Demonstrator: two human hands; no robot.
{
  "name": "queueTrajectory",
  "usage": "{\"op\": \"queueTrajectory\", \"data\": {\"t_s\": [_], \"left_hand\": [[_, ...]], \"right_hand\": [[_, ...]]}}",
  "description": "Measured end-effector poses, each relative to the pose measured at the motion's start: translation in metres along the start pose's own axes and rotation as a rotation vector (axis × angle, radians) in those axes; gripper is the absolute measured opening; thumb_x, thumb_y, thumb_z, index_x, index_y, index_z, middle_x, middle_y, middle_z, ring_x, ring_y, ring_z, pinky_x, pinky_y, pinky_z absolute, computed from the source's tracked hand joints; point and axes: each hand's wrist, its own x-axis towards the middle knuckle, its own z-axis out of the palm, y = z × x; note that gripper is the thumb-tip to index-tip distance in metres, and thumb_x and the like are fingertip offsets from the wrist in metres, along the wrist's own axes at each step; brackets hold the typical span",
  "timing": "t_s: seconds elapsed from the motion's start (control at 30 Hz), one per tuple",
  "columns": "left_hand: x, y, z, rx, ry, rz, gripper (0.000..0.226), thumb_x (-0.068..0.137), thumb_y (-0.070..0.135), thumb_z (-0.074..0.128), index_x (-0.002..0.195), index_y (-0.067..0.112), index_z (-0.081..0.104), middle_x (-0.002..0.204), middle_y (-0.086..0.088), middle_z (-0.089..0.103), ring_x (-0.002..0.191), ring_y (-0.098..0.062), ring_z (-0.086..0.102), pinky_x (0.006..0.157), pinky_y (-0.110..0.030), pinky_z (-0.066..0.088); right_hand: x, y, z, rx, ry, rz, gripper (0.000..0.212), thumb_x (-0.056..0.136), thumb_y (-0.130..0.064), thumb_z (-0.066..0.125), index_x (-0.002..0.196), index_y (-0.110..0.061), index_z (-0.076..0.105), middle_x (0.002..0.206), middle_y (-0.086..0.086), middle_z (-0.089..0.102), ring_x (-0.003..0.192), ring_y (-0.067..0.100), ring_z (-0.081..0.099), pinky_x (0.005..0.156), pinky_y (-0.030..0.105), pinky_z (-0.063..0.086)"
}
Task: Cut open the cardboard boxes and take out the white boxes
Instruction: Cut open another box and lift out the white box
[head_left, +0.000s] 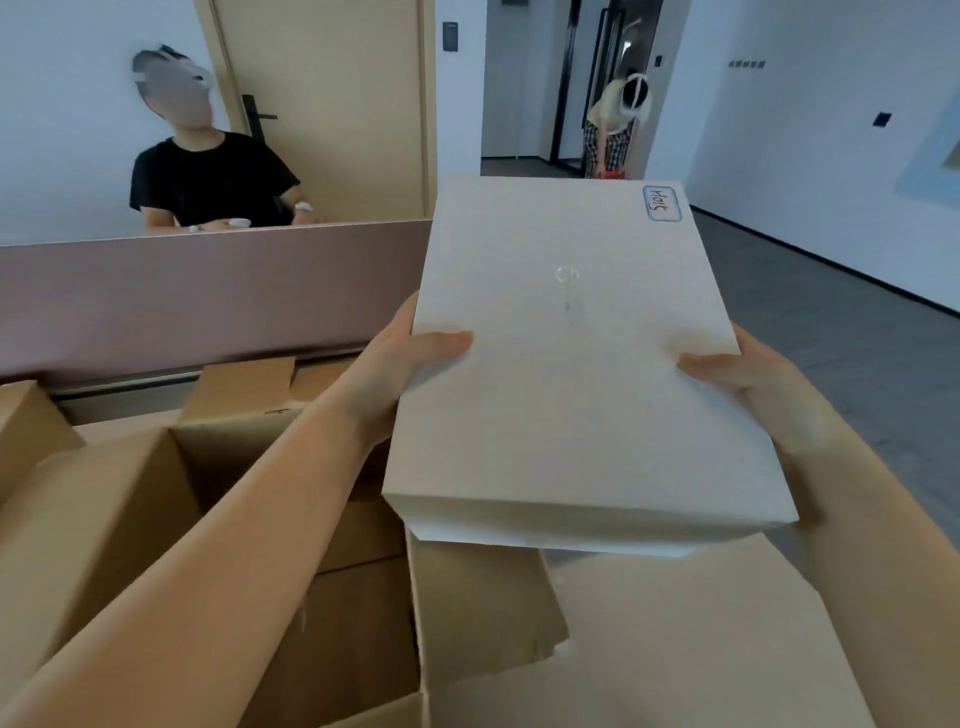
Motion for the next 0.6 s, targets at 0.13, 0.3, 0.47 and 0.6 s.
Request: {"op": "queueTrajectory", "data": {"t_s": [0.13, 0.3, 0.47, 0.6], "left_hand": [[0.043, -0.021, 0.047, -0.003, -0.013, -0.031, 0.053, 0.071, 0.014, 0.057, 0.123, 0.017, 0.051, 0.105, 0.000, 0.070, 0.090, -0.016, 0.069, 0.066, -0.023, 0.054], [0.093, -0.042, 0.086, -0.048, 0.028, -0.081, 0.049, 0.068, 0.012, 0.057, 0.117, 0.019, 0.053, 0.093, 0.004, 0.073, 0.082, -0.014, 0.070, 0.060, -0.022, 0.054], [0.126, -0.055, 0.106, -0.014, 0.064, -0.142, 0.047, 0.072, 0.010, 0.057, 0.119, 0.013, 0.054, 0.093, -0.001, 0.072, 0.079, -0.016, 0.070, 0.060, -0.025, 0.055], [0.141, -0.054, 0.109, -0.014, 0.096, -0.175, 0.021, 0.084, 0.005, 0.054, 0.099, 0.018, 0.059, 0.079, 0.005, 0.073, 0.069, -0.013, 0.070, 0.058, -0.022, 0.056]], "right_hand": [[0.016, 0.012, -0.063, 0.014, 0.017, 0.060, 0.055, 0.056, -0.006, 0.060, 0.110, -0.011, 0.055, 0.075, -0.005, 0.071, 0.063, 0.012, 0.068, 0.051, 0.020, 0.052], [0.053, 0.026, -0.128, 0.025, 0.025, 0.153, 0.060, 0.053, -0.011, 0.062, 0.112, -0.009, 0.054, 0.075, -0.003, 0.071, 0.062, 0.013, 0.068, 0.053, 0.021, 0.054], [0.083, 0.033, -0.165, 0.070, -0.038, 0.224, 0.041, 0.059, -0.012, 0.055, 0.100, -0.013, 0.058, 0.069, -0.004, 0.071, 0.057, 0.012, 0.067, 0.051, 0.019, 0.053], [0.101, 0.033, -0.179, 0.055, -0.088, 0.291, 0.017, 0.083, -0.009, 0.051, 0.098, -0.010, 0.060, 0.066, -0.002, 0.071, 0.054, 0.013, 0.067, 0.049, 0.019, 0.053]]}}
